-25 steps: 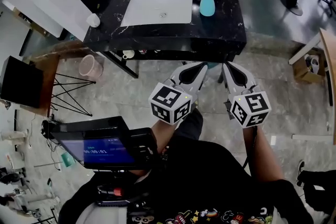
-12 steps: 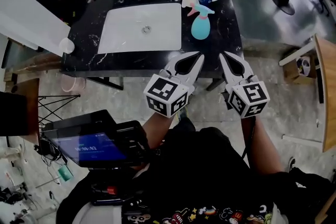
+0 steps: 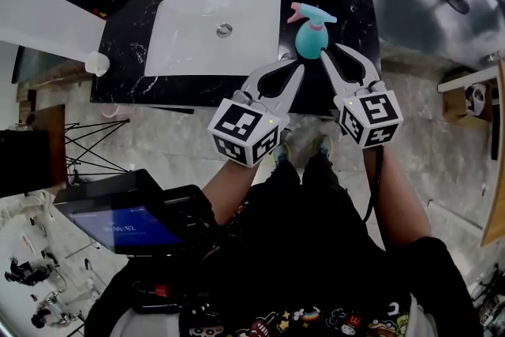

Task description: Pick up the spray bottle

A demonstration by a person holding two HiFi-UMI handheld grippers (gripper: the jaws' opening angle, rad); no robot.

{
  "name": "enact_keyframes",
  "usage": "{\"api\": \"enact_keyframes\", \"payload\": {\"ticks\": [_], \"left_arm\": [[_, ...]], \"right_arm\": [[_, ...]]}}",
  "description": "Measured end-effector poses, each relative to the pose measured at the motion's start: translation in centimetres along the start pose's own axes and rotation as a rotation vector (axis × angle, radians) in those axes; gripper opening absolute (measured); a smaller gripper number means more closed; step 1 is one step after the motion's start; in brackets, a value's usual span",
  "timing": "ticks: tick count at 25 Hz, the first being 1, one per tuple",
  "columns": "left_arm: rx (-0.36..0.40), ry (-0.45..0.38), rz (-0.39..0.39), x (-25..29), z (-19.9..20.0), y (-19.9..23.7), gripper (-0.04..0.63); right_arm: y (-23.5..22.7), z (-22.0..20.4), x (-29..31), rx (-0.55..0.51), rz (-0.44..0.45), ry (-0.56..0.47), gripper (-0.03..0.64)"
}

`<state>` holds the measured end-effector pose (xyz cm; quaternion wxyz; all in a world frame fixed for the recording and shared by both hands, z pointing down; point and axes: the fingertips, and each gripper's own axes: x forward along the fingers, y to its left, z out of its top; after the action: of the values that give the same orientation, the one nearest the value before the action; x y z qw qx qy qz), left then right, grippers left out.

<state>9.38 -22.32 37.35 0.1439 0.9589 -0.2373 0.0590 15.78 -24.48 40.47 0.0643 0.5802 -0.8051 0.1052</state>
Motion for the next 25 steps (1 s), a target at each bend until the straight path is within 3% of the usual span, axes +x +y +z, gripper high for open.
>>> {"api": "enact_keyframes", "payload": {"ticks": [12, 19, 25], "left_arm": [[-0.019, -0.005, 0.192, 3.6, 0.1, 0.6, 0.0], [-0.024, -0.02, 0.256, 4.4, 0.1, 0.7, 0.0], [-0.031, -0.025, 0.289, 4.0, 0.1, 1.2, 0.0]], "right_arm": [[-2.8, 0.0, 3.7, -0.092, 0.313, 0.023, 0.242], [-2.1, 0.3, 5.1, -0.156, 0.476, 0.024, 0.265], [-1.3, 0.5, 6.3, -0.179, 0.543, 0.03, 0.267]]}}
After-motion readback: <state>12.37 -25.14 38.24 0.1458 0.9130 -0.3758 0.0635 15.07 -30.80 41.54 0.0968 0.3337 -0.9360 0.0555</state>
